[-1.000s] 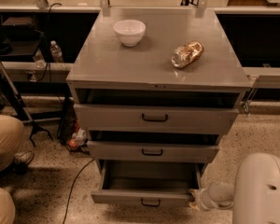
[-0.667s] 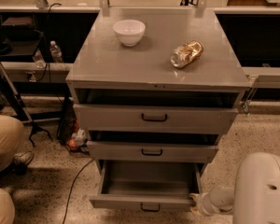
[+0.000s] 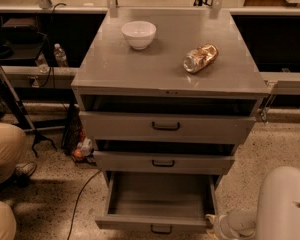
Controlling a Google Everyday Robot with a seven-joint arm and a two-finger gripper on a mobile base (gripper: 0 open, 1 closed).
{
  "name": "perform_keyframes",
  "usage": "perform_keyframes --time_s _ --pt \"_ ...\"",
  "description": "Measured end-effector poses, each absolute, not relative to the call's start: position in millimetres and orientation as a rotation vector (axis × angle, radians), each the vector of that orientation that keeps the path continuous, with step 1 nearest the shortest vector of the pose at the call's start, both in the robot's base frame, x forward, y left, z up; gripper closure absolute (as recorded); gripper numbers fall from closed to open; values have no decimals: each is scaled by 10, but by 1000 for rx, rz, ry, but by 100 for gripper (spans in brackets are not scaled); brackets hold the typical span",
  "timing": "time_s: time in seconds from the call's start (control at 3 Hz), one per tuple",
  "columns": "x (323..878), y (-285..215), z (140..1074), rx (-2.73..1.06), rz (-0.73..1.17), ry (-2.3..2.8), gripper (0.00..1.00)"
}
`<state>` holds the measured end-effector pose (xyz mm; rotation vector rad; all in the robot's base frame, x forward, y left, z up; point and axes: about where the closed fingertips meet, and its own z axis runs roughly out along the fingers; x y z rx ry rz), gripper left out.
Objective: Open bottom drawer
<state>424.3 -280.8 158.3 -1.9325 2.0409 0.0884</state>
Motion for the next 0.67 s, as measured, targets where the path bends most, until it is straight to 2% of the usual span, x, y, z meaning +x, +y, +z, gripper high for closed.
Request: perform_keyframes --time_s 0.67 --pt "4072 -2821 1568 -1918 100 2060 100"
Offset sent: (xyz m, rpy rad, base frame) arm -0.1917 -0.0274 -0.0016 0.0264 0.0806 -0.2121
